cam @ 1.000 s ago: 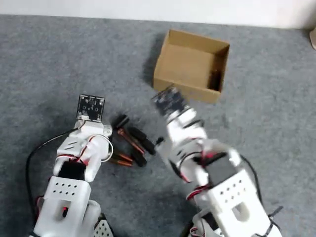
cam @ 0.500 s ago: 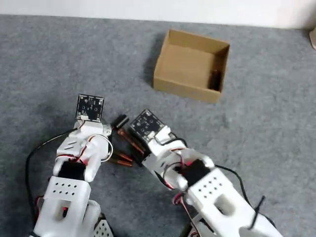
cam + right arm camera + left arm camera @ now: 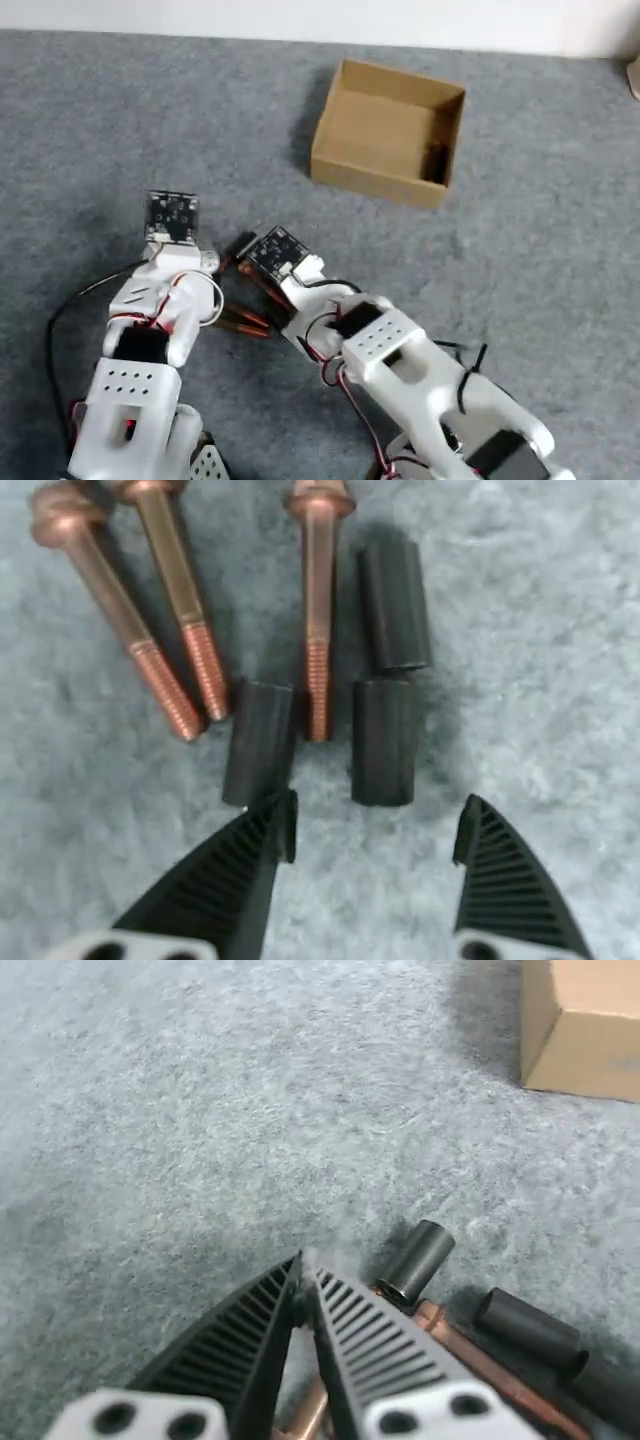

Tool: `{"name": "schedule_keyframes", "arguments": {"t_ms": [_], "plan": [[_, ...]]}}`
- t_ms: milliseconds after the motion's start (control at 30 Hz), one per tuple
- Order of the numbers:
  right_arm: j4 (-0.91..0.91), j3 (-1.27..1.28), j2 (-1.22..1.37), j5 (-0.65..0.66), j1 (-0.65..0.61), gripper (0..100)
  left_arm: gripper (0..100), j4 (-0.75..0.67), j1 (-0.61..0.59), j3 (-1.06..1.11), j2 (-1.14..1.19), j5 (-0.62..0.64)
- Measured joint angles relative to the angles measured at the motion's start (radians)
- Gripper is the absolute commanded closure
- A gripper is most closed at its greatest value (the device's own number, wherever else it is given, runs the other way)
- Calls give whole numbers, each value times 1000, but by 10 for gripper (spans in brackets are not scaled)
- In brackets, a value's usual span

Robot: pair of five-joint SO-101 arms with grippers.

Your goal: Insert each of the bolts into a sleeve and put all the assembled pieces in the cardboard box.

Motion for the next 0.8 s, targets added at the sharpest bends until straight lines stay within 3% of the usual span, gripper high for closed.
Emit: {"name": "schedule_keyframes", "arguments": {"t_ms": [333, 800], "plan": [[-129, -2, 126, 0, 0, 764, 994, 0, -15, 0, 0, 15], [-137, -172, 319, 0, 0, 796, 994, 0, -15, 0, 0, 15]]}}
